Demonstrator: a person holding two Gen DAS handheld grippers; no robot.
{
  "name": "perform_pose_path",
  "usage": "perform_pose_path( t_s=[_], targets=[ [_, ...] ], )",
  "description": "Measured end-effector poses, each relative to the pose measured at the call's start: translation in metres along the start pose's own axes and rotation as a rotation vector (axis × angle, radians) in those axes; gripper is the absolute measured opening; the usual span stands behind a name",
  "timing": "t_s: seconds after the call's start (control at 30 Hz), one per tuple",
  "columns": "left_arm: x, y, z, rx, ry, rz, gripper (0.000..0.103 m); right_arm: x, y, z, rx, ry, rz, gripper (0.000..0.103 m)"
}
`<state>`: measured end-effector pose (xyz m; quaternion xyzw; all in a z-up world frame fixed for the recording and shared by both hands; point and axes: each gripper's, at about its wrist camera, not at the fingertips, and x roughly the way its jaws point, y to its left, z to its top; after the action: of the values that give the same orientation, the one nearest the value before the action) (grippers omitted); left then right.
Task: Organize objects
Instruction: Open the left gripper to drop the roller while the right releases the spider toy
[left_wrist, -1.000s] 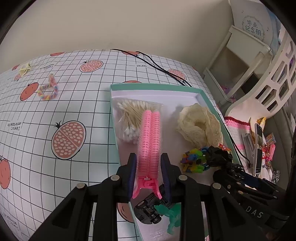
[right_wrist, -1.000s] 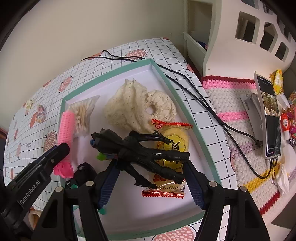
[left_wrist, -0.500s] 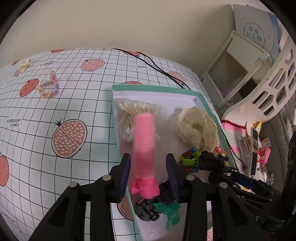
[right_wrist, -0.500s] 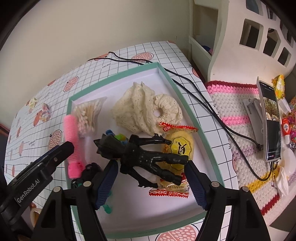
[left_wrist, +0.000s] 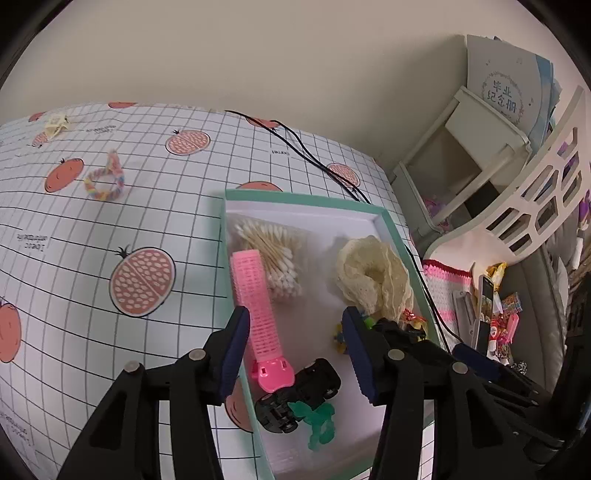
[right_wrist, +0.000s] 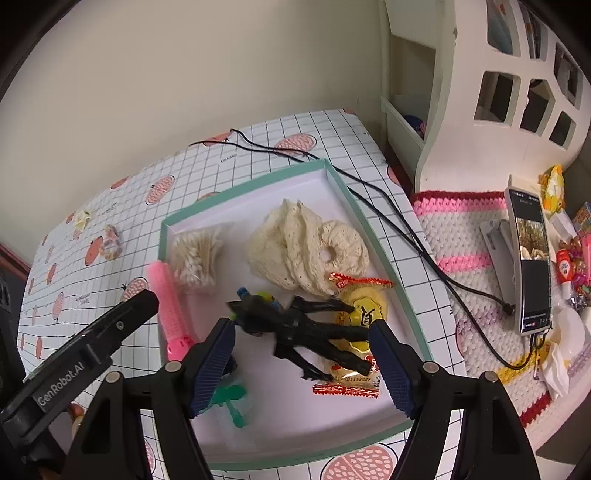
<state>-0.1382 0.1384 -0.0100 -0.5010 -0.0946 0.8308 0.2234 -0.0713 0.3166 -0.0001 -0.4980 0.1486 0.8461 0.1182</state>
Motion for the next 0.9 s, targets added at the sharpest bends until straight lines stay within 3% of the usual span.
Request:
perform_pose_path(
  t_s=[0.3, 0.43, 0.53, 0.63, 0.9],
  targets=[
    [-0.005, 0.009, 0.002, -0.01, -0.024, 0.064, 0.067, 0.002, 0.006, -0.001, -0.026, 0.002, 0.001, 0.079],
    [-0.006, 0.019, 0.003, -0.034, -0.026, 0.093, 0.069, 0.003, 0.007, -0.002, -0.03, 0.005, 0.001, 0.091],
    [-0.007, 0.028, 0.003, -0.058, -0.036, 0.117, 0.088, 0.005, 0.01, -0.003, -0.042, 0.005, -0.001, 0.091],
    [-0.007, 0.034, 0.004, -0.069, -0.039, 0.14, 0.09, 0.007, 0.013, -0.004, -0.057, 0.008, -0.007, 0.103],
    [-0.006, 0.049, 0.002, -0.097, -0.042, 0.193, 0.099, 0.01, 0.017, -0.005, -0.072, 0.008, -0.013, 0.103]
  ],
)
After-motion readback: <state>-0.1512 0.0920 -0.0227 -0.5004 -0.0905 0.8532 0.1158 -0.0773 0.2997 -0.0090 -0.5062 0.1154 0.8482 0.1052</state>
